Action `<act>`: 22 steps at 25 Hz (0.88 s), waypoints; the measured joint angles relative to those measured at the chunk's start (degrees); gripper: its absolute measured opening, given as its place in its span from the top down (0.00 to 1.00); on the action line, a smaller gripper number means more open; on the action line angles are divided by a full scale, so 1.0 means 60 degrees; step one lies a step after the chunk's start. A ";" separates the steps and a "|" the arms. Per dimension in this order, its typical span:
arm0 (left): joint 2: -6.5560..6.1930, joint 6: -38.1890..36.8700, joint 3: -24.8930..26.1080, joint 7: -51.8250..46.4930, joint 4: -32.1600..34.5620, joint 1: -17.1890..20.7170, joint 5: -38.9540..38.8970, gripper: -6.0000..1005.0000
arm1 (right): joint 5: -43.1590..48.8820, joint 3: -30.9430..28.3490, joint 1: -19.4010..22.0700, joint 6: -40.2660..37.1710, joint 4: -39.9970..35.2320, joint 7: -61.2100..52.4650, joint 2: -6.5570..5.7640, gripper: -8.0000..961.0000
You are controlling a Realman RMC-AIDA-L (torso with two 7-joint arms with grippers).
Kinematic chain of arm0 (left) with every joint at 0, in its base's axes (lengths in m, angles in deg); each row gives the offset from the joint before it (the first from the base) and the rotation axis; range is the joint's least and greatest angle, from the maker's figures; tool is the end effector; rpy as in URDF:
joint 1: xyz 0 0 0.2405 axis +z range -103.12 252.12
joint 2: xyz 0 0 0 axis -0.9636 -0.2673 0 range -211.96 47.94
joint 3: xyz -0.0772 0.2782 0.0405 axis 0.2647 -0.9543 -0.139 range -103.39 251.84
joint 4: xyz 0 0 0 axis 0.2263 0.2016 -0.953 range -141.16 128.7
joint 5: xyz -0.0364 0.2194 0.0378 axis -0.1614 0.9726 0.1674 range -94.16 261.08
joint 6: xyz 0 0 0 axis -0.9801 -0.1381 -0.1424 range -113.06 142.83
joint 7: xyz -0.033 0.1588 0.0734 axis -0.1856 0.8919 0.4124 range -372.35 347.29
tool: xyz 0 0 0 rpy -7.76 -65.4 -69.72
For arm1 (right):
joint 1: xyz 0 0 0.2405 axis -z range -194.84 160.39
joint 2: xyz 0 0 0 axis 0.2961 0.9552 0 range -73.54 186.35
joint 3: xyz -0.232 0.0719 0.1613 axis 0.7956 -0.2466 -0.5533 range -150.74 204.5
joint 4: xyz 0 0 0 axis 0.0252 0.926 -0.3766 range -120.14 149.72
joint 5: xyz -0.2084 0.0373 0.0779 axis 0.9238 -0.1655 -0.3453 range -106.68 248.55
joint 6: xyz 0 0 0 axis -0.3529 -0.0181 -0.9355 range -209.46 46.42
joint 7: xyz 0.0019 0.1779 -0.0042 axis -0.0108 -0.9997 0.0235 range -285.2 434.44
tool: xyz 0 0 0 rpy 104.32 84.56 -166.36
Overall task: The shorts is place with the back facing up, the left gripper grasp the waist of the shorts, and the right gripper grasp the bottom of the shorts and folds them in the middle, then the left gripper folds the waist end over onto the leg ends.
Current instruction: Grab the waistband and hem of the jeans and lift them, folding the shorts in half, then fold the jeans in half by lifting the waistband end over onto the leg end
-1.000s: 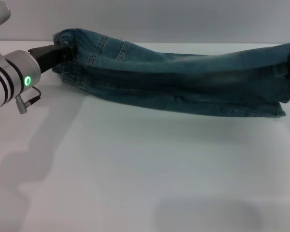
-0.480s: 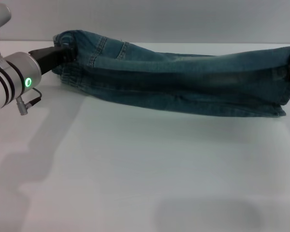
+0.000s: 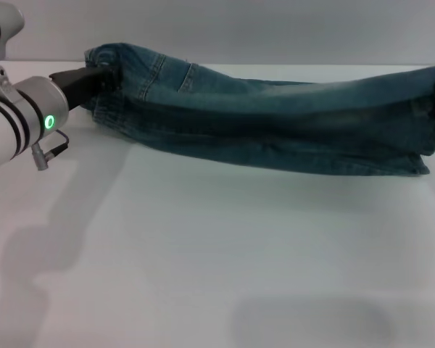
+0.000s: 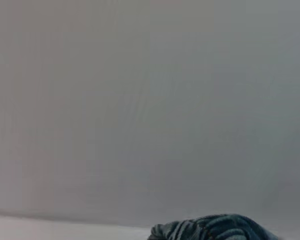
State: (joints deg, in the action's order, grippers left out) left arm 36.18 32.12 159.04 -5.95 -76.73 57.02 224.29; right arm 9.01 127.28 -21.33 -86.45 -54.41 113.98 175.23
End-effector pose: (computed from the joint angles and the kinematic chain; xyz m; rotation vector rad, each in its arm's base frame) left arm -0.2524 0.4514 -0.0357 -1.8235 -1.0750 -0.5193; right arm 0.3205 0.3994 -0.0141 -1.6132 0.8734 0.4650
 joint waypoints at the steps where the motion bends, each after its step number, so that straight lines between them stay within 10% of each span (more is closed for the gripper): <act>1: -0.0009 -0.0209 -0.0080 0.0020 0.0074 -0.0040 0.0005 0.76 | 0.0000 0.0000 -0.0030 -0.0175 0.0075 -0.0013 0.0000 0.89; 9: -0.0032 -0.2556 -0.0610 0.0222 0.1396 -0.0837 0.0048 0.72 | 0.0083 -0.0600 -0.0862 -0.0510 0.0799 -0.0002 -0.0074 0.88; 22: -0.0030 -0.2393 -0.0592 0.0215 0.1867 -0.1128 0.0042 0.39 | 0.0131 -0.0344 -0.1155 -0.0457 0.1224 0.0043 -0.0007 0.43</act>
State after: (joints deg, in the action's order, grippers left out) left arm 36.00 17.76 155.49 -4.66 -65.53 50.25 224.54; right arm 9.79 125.22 -28.26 -89.20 -47.07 114.23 175.19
